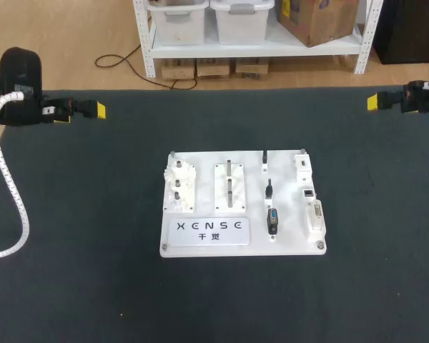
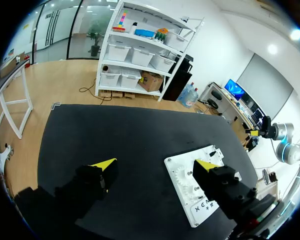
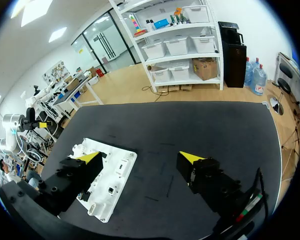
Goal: Insert the Ethernet cable into its matching sockets.
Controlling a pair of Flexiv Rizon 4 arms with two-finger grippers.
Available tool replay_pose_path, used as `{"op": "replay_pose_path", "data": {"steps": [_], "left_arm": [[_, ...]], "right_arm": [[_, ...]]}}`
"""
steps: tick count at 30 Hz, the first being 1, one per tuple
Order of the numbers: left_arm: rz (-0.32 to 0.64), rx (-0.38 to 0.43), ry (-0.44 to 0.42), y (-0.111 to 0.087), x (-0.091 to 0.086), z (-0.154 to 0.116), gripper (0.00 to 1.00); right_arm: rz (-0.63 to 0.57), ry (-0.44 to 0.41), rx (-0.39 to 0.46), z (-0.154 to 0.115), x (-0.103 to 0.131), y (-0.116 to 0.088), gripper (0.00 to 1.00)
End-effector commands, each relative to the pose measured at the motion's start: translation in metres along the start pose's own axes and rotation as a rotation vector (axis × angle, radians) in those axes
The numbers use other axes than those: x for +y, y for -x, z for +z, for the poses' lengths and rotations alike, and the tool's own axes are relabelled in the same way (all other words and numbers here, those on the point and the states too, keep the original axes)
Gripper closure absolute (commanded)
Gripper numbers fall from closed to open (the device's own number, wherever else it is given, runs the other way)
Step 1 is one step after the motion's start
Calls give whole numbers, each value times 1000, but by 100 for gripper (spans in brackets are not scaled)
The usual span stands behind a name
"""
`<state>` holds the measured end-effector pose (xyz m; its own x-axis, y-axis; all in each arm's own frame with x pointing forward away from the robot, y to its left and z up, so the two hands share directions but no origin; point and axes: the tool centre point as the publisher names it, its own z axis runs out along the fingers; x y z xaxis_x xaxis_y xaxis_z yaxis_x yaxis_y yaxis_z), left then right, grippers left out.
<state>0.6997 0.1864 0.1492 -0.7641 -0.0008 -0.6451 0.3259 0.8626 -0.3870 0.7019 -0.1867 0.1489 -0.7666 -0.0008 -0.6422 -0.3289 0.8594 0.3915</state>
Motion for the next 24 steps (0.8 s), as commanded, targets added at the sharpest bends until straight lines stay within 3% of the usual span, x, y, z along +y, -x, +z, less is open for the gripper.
{"op": "replay_pose_path", "data": {"steps": [1,11,16,19,24], "left_arm": [[-2,6,9,1,-2,0,0],[-2,6,9,1,-2,0,0],[214,-32,-116,7,-18,13,0],[386,-66,-240,8,-36,23,0],[573,-134,-442,3,-64,39,0]], "right_arm": [[0,-3,0,-1,1,0,0],[0,-3,0,-1,1,0,0],[0,-3,0,-1,1,0,0],[0,-3,0,-1,1,0,0],[0,-3,0,-1,1,0,0]]}}
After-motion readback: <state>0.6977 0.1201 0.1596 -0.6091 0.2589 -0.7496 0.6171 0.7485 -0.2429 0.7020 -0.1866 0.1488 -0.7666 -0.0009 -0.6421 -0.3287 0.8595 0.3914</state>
